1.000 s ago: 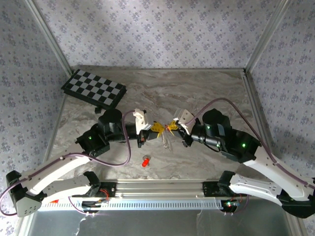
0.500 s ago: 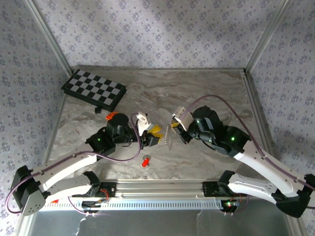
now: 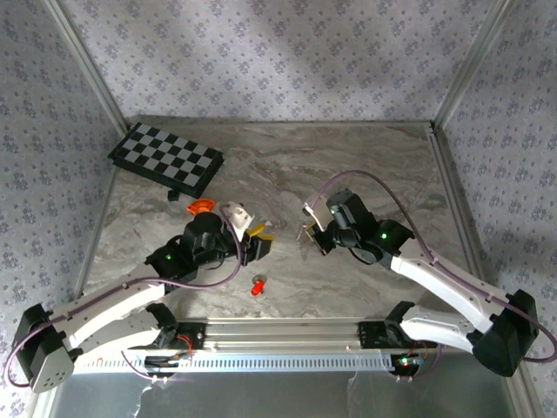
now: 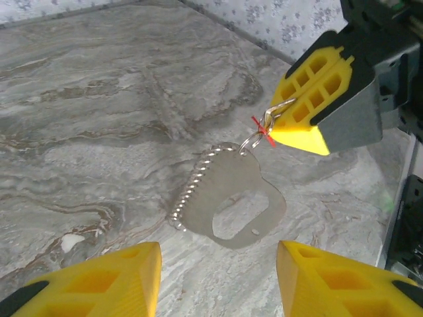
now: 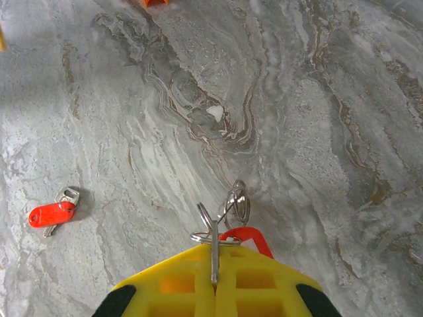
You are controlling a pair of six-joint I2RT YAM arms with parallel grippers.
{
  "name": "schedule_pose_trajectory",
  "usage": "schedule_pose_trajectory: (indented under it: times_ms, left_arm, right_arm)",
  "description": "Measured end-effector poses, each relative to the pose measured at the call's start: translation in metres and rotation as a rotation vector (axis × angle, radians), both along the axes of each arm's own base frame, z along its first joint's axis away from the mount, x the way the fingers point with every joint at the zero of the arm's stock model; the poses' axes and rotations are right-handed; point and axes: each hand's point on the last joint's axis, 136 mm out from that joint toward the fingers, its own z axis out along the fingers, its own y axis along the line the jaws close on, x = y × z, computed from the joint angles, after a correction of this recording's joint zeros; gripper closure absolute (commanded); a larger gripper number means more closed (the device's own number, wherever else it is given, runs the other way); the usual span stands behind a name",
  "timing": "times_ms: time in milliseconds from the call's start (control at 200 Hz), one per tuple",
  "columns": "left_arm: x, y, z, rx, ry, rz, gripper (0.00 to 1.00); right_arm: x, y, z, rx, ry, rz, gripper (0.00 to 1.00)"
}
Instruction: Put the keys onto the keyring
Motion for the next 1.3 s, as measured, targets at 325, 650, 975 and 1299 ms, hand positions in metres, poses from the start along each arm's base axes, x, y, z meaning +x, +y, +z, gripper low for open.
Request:
schedule_pose_trajectory:
  times_ms: [325, 650, 975, 1299]
  left_arm:
    - [0.007, 0.017, -0.013, 0.023, 0.044, 0.079, 0.5]
    - [0.008, 0.021, -0.018, 0.028, 0.057, 0.097, 0.5]
    - [0.009, 0.022, -0.018, 0.025, 0.055, 0.099, 0.5]
    - [0.013, 0.018, -0.02, 0.02, 0.061, 0.102, 0.5]
  right_arm:
    - [0.001, 0.001, -0.033, 0.016, 0.069, -0.048, 1.0]
    - [-0.017, -0.019, -0.068, 0.037, 0.174, -0.147, 1.0]
    - [-0.031, -0.023, -0.103, 0.074, 0.287, -0.217, 1.0]
    - [-0.042, -0.011, -0.138, 0.078, 0.409, -0.236, 1.0]
